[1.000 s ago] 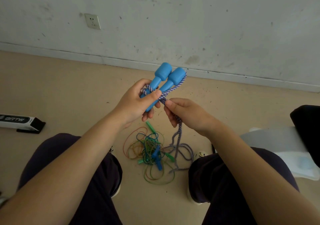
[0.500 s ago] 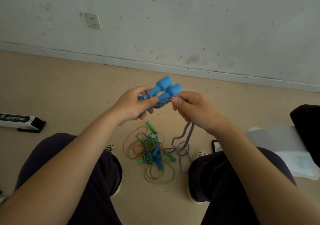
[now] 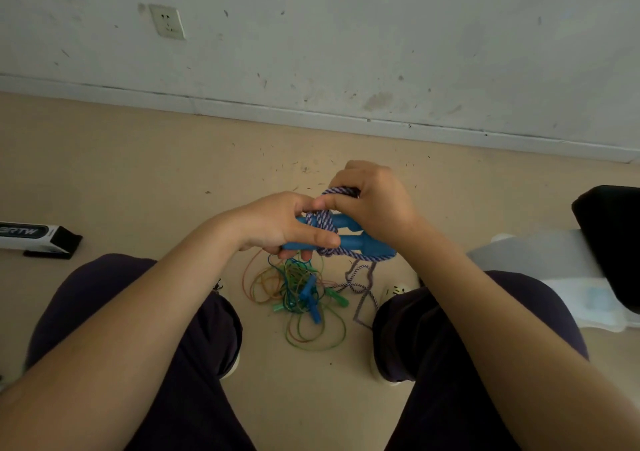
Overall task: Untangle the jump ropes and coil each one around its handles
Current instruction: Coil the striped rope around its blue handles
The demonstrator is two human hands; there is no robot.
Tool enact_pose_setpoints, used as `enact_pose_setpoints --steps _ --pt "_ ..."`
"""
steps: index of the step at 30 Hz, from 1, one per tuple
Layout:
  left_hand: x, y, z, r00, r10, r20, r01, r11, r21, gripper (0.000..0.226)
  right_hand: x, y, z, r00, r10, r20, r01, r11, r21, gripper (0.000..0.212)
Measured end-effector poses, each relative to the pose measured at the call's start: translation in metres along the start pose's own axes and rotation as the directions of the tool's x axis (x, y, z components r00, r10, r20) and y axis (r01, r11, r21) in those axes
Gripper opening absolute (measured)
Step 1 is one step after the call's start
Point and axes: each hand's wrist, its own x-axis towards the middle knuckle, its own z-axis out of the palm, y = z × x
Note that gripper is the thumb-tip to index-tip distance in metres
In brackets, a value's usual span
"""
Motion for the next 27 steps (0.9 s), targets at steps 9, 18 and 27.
enact_pose_setpoints --steps 9,18,27 --pt "-0.006 0.006 0.004 0.987 0.119 -0.108 -0.117 0.993 0.023 0.029 0.002 0.004 -0.007 0.975 0.192 0.108 -0.210 0.959 0.190 0.037" --pt "-0.014 0.008 -0.003 0.935 0.258 -0.245 -0.285 0.955 -0.082 0.063 -0.001 0.003 -0.026 0.853 0.320 0.412 -0.516 0.637 0.573 0.036" --pt "-0.011 0.007 -0.005 0.856 0.204 -0.475 -0.327 0.925 -0.193 0.034 0.000 0.001 -0.028 0.851 0.298 0.432 -0.508 0.261 0.821 0.035"
